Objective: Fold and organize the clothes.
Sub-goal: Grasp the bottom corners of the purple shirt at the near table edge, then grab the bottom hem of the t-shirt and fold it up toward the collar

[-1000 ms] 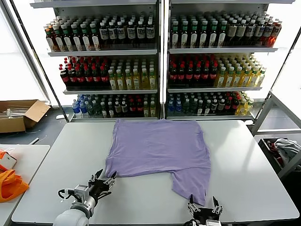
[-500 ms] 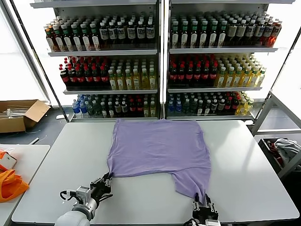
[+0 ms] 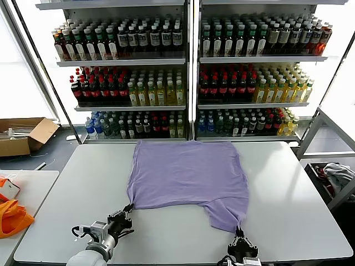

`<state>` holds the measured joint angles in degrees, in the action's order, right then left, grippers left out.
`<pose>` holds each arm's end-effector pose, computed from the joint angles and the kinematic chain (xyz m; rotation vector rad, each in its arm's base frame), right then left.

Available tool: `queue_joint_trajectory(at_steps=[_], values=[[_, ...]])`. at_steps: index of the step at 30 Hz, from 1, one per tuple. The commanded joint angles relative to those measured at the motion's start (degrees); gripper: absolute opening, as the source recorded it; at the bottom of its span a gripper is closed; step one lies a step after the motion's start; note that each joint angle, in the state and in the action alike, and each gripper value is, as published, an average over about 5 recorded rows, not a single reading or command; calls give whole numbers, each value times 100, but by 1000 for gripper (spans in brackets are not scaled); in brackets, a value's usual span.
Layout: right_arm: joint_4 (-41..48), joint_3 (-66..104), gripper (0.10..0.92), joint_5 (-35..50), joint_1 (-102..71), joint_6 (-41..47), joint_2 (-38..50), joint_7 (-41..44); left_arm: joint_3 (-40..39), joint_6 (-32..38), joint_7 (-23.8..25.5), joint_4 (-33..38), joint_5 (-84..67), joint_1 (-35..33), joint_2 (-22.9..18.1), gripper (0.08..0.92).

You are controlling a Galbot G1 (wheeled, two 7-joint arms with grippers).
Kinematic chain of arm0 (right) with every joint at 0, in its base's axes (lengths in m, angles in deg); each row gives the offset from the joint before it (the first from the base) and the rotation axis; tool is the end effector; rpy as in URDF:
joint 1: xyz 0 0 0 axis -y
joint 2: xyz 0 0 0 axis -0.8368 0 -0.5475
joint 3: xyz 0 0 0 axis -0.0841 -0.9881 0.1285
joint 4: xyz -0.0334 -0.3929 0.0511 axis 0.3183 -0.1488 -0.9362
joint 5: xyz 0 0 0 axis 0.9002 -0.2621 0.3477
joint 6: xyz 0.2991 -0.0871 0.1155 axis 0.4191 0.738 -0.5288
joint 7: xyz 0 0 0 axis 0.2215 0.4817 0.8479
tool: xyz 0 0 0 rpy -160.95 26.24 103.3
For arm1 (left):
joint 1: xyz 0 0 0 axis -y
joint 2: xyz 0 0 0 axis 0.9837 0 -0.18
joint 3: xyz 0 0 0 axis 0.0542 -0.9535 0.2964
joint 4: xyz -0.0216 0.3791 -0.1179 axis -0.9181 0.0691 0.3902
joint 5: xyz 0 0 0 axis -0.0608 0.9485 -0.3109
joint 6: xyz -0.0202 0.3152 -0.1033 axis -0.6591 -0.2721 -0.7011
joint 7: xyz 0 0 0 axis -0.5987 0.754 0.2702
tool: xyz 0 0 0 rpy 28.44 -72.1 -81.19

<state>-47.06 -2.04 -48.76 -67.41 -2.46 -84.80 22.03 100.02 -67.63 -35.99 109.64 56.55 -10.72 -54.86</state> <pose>0.0925 0.0236 -0.3348 -0.1895 -2.7312 0.0557 0.1917 0.0681 -0.3664 -0.2553 -2.6420 -0.0390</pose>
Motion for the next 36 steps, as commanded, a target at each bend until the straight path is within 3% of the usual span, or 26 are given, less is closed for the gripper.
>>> queue_joint_trajectory(at_steps=[1,17,36], values=[[39,119,108,-247,231,-486,-60,332,81,379,-54,79,-283,196,-39,86],[872,249,108,-433,1979,-658,-209,650,-174,840,-299,-442,-639,1348,-74,85],[3096,243,108,-83,4162,-538,-352,824,-497,806,-442,-1849,-755,2533,-92,85]])
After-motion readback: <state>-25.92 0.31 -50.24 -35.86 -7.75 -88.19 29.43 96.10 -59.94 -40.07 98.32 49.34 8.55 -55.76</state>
